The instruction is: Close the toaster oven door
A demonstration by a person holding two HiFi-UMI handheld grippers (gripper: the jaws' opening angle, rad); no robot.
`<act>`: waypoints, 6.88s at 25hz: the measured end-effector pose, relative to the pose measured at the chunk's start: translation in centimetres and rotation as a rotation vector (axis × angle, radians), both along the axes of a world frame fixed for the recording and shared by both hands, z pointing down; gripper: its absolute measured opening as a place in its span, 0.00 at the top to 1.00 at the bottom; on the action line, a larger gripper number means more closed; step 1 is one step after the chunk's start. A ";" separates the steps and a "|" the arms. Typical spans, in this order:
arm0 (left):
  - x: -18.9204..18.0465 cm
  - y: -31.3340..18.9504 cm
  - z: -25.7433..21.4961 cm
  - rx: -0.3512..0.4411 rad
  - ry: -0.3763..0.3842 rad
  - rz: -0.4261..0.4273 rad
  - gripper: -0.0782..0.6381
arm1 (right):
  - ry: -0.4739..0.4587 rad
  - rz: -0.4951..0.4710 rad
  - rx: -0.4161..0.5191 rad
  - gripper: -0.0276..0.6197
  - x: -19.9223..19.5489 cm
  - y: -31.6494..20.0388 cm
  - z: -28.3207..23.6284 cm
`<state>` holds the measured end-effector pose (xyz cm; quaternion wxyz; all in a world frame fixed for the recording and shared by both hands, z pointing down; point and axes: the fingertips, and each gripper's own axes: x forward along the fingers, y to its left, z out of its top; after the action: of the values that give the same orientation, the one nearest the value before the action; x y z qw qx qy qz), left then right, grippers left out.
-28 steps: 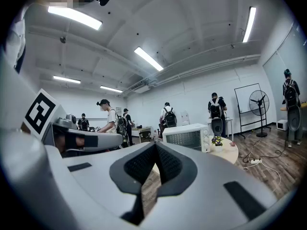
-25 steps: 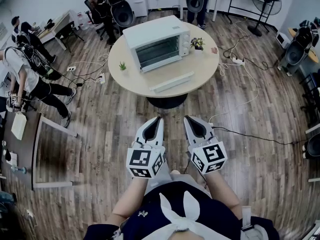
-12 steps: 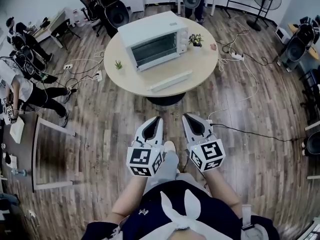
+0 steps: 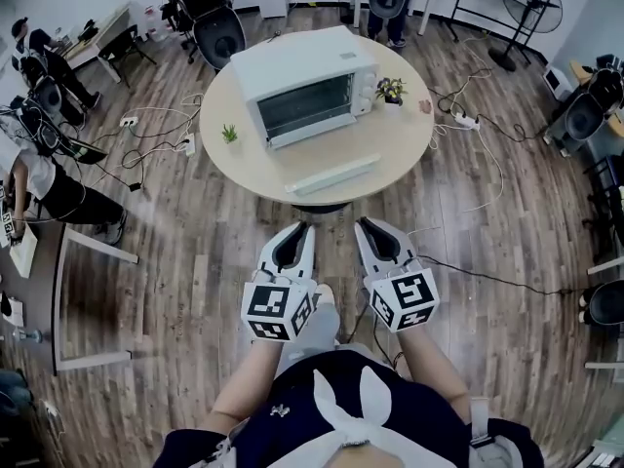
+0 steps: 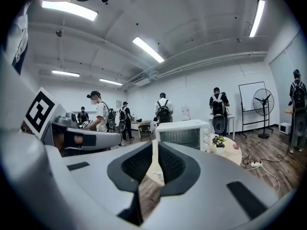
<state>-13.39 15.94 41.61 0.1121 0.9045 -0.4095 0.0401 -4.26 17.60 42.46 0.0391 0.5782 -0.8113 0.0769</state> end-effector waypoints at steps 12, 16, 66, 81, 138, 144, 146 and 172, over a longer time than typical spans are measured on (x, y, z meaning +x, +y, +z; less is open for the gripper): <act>1.0 -6.6 -1.0 0.006 0.041 -0.011 0.56 | 0.012 -0.005 -0.024 0.61 1.8 -7.0 -0.5; 0.6 -8.5 0.3 -0.024 0.015 -0.032 0.53 | 0.021 -0.003 -0.042 0.59 2.4 -8.8 0.1; -1.2 -19.5 22.8 -0.446 -0.277 -0.307 0.52 | 0.157 -0.073 -0.633 0.60 15.9 -23.5 25.1; -0.8 -19.8 28.2 -0.552 -0.247 -0.360 0.52 | 0.025 -0.053 -0.733 0.63 17.4 -25.0 31.2; -0.8 -23.6 24.5 -0.458 -0.217 -0.517 0.71 | -0.062 -0.079 -0.523 0.84 16.8 -27.3 24.0; -1.0 -24.1 23.7 -0.432 -0.253 -0.513 0.75 | -0.074 -0.058 -0.525 0.84 16.8 -27.6 23.2; -1.1 -24.2 23.5 -0.437 -0.244 -0.512 0.76 | -0.077 -0.050 -0.526 0.84 16.7 -27.7 23.1; -1.9 -25.0 21.5 -0.473 -0.187 -0.542 0.76 | -0.043 -0.106 -0.517 0.83 16.1 -28.8 20.8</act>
<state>-15.25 -9.06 63.09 0.2868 0.7048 -0.6220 0.1849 11.83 -11.18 63.25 0.1721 0.5037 -0.7947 0.2917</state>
